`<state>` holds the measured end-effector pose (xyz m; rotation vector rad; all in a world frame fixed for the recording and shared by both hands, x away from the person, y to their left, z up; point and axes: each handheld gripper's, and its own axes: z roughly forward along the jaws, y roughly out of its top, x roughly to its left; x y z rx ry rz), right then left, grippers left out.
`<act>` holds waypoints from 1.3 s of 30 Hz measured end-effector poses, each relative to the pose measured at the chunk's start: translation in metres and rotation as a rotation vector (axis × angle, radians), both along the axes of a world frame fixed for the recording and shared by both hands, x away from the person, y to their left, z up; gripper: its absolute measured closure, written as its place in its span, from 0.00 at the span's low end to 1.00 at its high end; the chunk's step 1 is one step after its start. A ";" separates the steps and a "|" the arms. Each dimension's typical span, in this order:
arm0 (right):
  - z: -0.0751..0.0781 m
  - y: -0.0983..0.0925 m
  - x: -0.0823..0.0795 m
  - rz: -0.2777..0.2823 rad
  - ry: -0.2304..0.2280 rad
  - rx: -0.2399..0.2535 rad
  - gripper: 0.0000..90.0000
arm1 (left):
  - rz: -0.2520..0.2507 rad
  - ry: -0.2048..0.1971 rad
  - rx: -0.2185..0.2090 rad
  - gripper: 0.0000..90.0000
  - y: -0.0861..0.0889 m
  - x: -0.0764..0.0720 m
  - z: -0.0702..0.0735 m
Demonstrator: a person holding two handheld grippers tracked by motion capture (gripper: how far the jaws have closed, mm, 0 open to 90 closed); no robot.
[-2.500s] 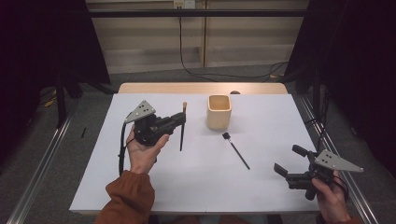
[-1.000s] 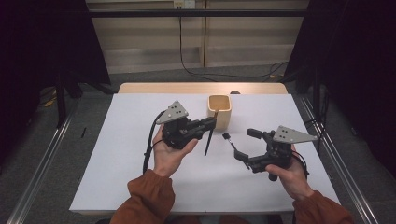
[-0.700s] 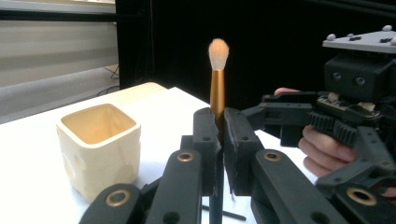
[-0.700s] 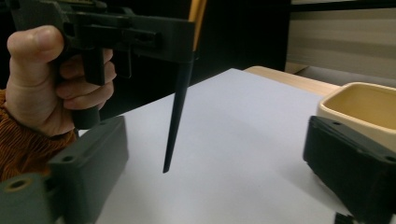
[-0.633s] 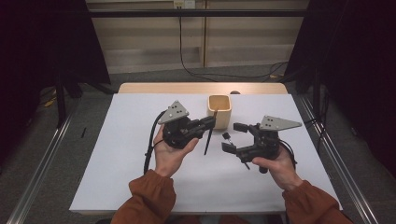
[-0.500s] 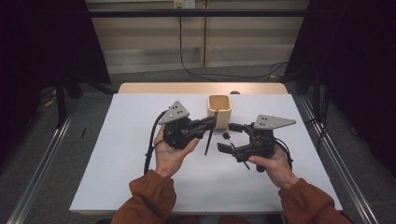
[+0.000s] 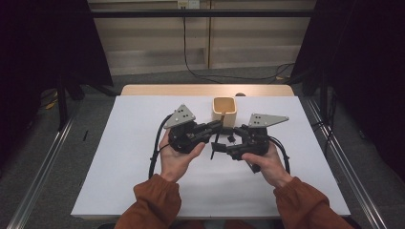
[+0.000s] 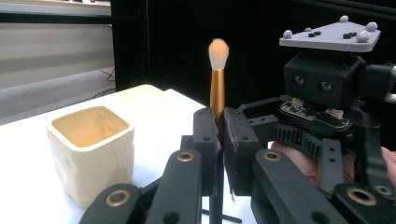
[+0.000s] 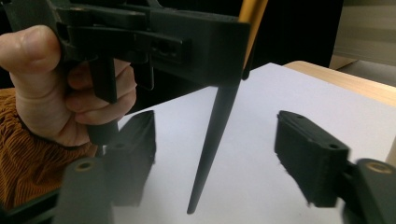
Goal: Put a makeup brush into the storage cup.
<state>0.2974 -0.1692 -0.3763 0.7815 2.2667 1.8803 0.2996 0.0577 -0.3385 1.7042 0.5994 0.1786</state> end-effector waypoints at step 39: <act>-0.007 -0.004 0.006 0.001 0.060 0.004 0.93 | -0.001 -0.022 0.020 0.93 0.000 0.000 -0.010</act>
